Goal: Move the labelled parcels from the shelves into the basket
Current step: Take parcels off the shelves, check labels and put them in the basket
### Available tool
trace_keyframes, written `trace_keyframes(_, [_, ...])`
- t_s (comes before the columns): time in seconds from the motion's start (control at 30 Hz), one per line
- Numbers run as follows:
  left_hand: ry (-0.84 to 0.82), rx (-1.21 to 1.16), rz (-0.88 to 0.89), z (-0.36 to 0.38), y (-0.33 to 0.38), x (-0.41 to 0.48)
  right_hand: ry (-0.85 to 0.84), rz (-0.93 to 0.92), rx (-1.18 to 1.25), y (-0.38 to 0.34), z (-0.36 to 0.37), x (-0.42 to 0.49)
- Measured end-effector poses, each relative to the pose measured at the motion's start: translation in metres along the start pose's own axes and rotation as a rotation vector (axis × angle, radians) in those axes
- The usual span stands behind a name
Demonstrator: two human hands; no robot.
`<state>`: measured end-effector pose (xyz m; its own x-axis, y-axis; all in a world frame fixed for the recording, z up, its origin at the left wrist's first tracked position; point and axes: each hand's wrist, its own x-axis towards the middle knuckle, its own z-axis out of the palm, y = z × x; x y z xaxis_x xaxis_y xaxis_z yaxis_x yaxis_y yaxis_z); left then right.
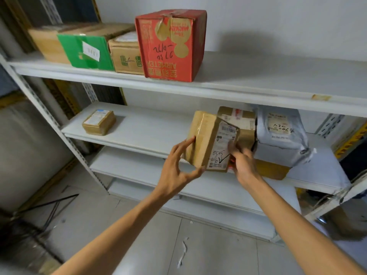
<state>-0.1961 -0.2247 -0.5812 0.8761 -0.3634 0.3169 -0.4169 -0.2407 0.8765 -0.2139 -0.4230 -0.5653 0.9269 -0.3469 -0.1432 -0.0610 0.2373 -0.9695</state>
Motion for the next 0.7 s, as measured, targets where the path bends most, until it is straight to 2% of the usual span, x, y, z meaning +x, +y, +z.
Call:
trace_keyframes(0.07, [0.039, 0.042, 0.026, 0.005, 0.001, -0.013, -0.032, 0.039, 0.078, 0.006, 0.006, -0.003])
trace_keyframes(0.2, [0.085, 0.055, -0.026, 0.002, -0.005, -0.018, -0.053, 0.052, 0.076, 0.018, 0.018, -0.005])
trace_keyframes(0.3, [0.119, -0.178, -0.129, -0.009, -0.010, -0.014, -0.081, -0.022, -0.016, 0.014, 0.020, -0.007])
trace_keyframes(0.4, [0.186, -0.532, -0.307, -0.019, -0.011, -0.006, -0.202, -0.223, -0.167, 0.008, 0.025, -0.021])
trace_keyframes(0.5, [0.201, -0.811, -0.452, -0.023, -0.012, 0.000, -0.290, -0.514, -0.490, 0.005, 0.034, -0.032])
trace_keyframes(0.6, [0.224, -0.826, -0.478, -0.024, -0.013, 0.000, -0.202, -0.776, -0.765, 0.005, 0.042, -0.026])
trace_keyframes(0.7, [0.256, -0.647, -0.431, -0.027, -0.012, 0.000, -0.150, -0.741, -0.768, 0.000, 0.048, -0.015])
